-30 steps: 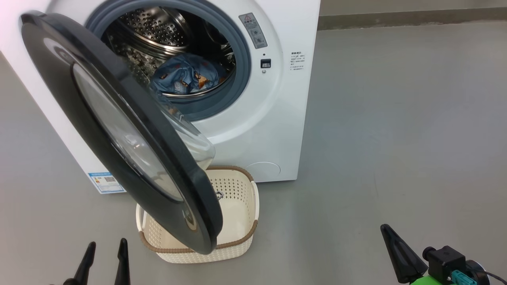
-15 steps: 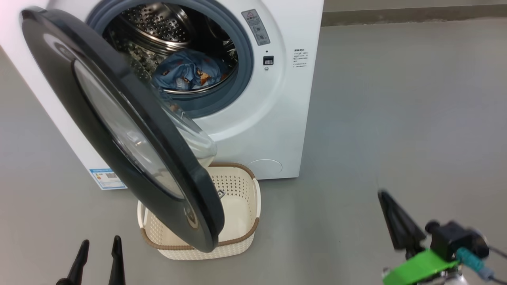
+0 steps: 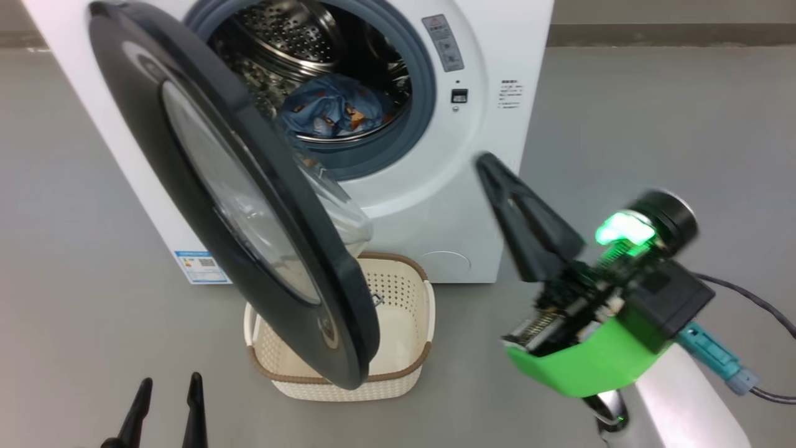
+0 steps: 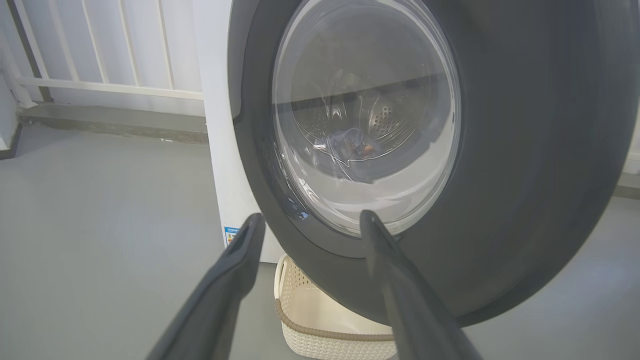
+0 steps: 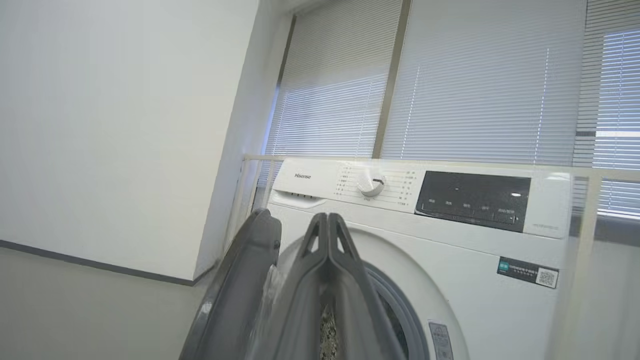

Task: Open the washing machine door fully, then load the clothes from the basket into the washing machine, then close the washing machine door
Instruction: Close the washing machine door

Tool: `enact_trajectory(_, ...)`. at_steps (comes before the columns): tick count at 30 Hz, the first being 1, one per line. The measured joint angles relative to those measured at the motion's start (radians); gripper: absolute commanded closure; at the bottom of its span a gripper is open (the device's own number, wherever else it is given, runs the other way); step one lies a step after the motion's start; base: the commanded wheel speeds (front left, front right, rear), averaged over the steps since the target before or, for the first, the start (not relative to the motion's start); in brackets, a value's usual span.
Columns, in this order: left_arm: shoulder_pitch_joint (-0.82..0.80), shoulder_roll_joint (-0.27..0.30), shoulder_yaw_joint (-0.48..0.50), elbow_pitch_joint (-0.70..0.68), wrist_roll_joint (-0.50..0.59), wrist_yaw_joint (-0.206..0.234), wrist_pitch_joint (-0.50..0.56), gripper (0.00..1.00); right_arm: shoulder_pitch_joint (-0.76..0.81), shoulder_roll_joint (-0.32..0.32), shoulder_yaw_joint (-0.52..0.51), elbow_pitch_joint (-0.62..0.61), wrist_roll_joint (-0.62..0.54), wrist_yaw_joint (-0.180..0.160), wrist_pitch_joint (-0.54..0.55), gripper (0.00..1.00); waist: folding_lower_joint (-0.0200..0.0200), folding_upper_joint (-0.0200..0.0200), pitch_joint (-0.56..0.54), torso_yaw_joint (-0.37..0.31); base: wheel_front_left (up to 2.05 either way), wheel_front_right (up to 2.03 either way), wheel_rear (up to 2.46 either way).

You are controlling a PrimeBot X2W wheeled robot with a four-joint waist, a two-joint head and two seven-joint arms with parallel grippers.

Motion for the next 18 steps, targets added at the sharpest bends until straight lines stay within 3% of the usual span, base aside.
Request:
enact_trajectory(7,-0.008,0.000,-0.021,0.000,-0.001,0.000,0.000,0.00,-0.093,0.034,0.176,-0.011,0.038,0.000,-0.001,1.00,0.0000,0.0000,-0.002,0.049,0.00,0.00,0.00)
enact_trajectory(18,-0.009,-0.003,-0.068,-0.024,-0.002,0.000,0.000,0.00,-0.001,0.053,0.360,0.238,0.191,0.000,0.000,1.00,0.0000,0.0000,0.008,0.136,0.00,0.00,0.00)
